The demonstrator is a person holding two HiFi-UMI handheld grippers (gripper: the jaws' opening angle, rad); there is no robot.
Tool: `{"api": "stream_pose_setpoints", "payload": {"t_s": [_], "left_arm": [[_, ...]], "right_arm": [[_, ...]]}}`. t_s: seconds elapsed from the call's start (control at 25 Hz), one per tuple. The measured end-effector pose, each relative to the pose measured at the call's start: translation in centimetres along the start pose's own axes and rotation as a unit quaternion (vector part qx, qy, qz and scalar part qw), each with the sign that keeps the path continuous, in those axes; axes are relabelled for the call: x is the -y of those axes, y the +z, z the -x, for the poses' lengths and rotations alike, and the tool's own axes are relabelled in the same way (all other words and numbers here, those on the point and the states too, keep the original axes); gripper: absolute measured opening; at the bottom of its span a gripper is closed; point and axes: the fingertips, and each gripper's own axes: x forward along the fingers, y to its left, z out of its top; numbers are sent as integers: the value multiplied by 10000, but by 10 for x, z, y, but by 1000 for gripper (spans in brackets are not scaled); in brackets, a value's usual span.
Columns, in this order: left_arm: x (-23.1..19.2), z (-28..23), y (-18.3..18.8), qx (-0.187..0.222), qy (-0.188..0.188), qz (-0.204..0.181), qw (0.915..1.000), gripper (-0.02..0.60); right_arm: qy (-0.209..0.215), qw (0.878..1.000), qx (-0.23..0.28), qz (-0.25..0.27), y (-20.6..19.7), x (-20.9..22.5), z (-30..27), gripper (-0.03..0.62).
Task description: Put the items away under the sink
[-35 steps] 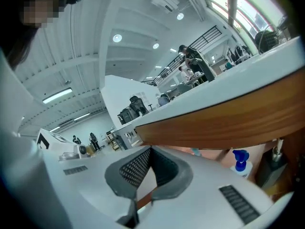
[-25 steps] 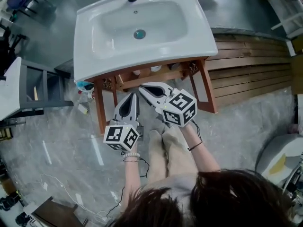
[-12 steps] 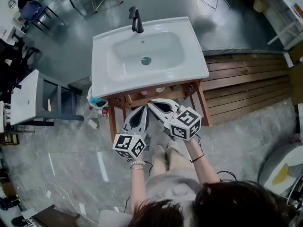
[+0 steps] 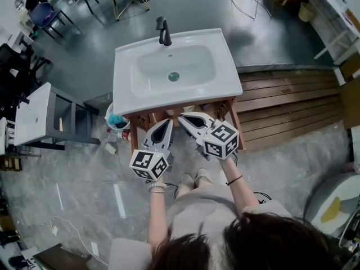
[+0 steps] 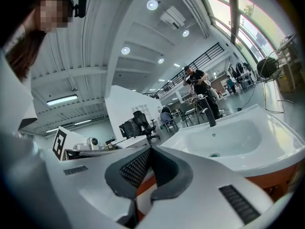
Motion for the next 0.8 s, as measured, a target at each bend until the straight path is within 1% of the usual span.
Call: {"api": "stream_pose_setpoints", "payload": {"t_s": [0.08, 0.2, 0.4, 0.56, 0.8], "left_arm": [[-1, -1, 3, 24, -27, -23, 10000, 2], [3, -2, 1, -32, -168, -114, 9998, 2], [6, 1, 2, 9, -260, -127, 9996, 2], [6, 4, 6, 31, -256, -212, 9994, 2], [7, 10, -1, 9, -236, -201, 9995, 2]], "right_arm": [[-3, 10000, 24, 46, 4, 2, -1, 16], [53, 9999, 48, 141, 12, 1, -4, 15], [80, 9992, 35, 395, 20, -1, -4, 15], [38, 9986, 34, 519, 23, -1, 1, 15], [16, 9983, 123, 567, 23, -3, 6, 16]]}}
